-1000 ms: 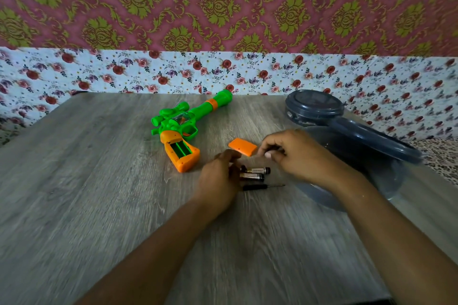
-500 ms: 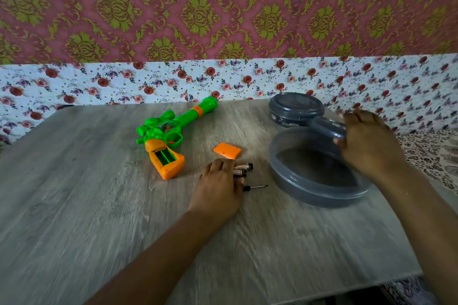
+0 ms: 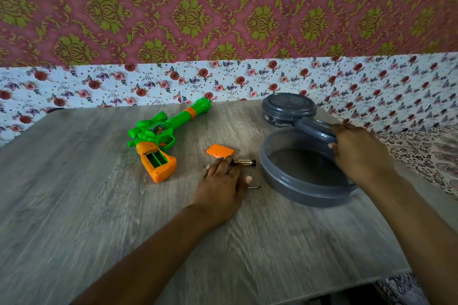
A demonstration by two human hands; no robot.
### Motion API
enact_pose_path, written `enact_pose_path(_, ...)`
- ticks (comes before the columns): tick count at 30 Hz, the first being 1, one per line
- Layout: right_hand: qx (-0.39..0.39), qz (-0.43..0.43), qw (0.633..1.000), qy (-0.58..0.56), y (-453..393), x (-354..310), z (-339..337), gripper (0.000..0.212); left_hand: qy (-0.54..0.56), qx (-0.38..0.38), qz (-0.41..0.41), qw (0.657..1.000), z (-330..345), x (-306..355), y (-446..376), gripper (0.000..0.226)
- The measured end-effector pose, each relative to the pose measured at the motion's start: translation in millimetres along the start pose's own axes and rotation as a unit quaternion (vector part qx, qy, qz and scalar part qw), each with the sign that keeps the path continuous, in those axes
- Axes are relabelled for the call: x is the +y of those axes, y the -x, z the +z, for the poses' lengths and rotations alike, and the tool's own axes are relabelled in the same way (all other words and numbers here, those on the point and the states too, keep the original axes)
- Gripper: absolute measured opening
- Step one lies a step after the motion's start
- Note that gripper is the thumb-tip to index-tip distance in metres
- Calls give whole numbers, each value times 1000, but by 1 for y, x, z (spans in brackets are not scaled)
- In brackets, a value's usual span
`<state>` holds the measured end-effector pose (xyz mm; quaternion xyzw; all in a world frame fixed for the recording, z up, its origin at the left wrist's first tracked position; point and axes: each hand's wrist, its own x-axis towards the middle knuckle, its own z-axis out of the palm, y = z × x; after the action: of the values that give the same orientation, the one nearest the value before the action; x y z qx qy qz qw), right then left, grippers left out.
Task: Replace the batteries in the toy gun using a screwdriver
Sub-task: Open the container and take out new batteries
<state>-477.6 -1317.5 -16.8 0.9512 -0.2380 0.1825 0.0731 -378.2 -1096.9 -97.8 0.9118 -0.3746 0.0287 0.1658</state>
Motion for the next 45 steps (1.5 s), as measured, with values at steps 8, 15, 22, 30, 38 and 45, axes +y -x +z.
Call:
enact_pose_path(8, 49, -41, 997, -44, 11, -16, -14, 41, 34, 16, -4, 999, -1, -1, 0, 52)
enact_pose_path(15, 95, -126, 986, -61, 53, -34, -19, 44, 181, 110, 24, 977, -14, 17, 6, 48)
enact_pose_path(22, 87, -164, 982, -45, 67, -42, -18, 50, 368, 63, -45, 927, -22, 54, 1, 48)
enact_pose_path(30, 36, -159, 974, -159, 60, -41, -23, 25, 523, 45, -141, 839, -21, 77, -13, 50)
enact_pose_path(38, -117, -99, 972, -181, -12, -22, -6, 48, 614, 56, -179, 766, -9, 87, -23, 47)
enact_pose_path(45, -233, -83, 960, -129, -14, -25, 6, 53, 637, 69, -142, 755, 0, 85, -22, 38)
